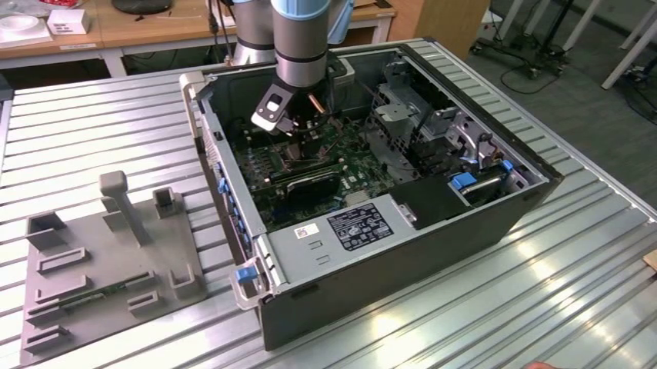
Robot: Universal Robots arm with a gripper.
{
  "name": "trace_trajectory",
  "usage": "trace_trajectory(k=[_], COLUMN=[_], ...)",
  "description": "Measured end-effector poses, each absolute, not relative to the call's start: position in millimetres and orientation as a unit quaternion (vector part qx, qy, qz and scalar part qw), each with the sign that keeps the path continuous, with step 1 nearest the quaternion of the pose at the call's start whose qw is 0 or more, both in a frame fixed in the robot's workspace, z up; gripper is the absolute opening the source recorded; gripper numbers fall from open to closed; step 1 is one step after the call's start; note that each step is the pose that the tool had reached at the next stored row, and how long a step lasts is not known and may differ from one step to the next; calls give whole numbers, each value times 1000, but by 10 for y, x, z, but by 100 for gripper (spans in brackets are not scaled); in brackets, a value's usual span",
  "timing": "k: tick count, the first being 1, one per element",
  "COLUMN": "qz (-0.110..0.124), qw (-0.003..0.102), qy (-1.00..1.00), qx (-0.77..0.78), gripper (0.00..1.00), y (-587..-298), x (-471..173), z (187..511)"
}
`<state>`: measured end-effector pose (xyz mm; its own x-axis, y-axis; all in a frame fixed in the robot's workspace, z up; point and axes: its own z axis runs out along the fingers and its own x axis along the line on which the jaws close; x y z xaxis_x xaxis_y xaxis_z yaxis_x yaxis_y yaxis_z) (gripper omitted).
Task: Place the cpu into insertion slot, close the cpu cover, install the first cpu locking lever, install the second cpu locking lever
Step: 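Place the cpu into insertion slot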
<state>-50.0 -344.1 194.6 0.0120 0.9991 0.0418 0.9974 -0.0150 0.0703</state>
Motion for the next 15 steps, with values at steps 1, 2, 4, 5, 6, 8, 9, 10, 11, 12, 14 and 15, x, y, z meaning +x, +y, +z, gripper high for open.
trace_trajectory(k=[1, 2, 4, 5, 6, 8, 9, 10, 11, 12, 14, 15], qz=[40, 40, 40, 40, 40, 40, 40, 39, 39, 39, 40, 40], qw=[10, 10, 10, 10, 10, 10, 10, 10, 10, 10, 10, 10], qy=[702, 702, 702, 702, 702, 702, 702, 702, 702, 702, 702, 702], qx=[711, 711, 711, 711, 711, 711, 711, 711, 711, 711, 711, 711], gripper=[54, 54, 54, 54, 54, 54, 54, 54, 54, 54, 54, 54], y=[-3441, -3441, -3441, -3441, -3441, -3441, -3441, -3441, -3441, -3441, -3441, -3441], x=[-500, -500, -501, -501, -501, -501, -501, -501, -501, -501, -501, -501], z=[1946, 1946, 1946, 1946, 1946, 1942, 1940, 1940, 1940, 1940, 1939, 1939])
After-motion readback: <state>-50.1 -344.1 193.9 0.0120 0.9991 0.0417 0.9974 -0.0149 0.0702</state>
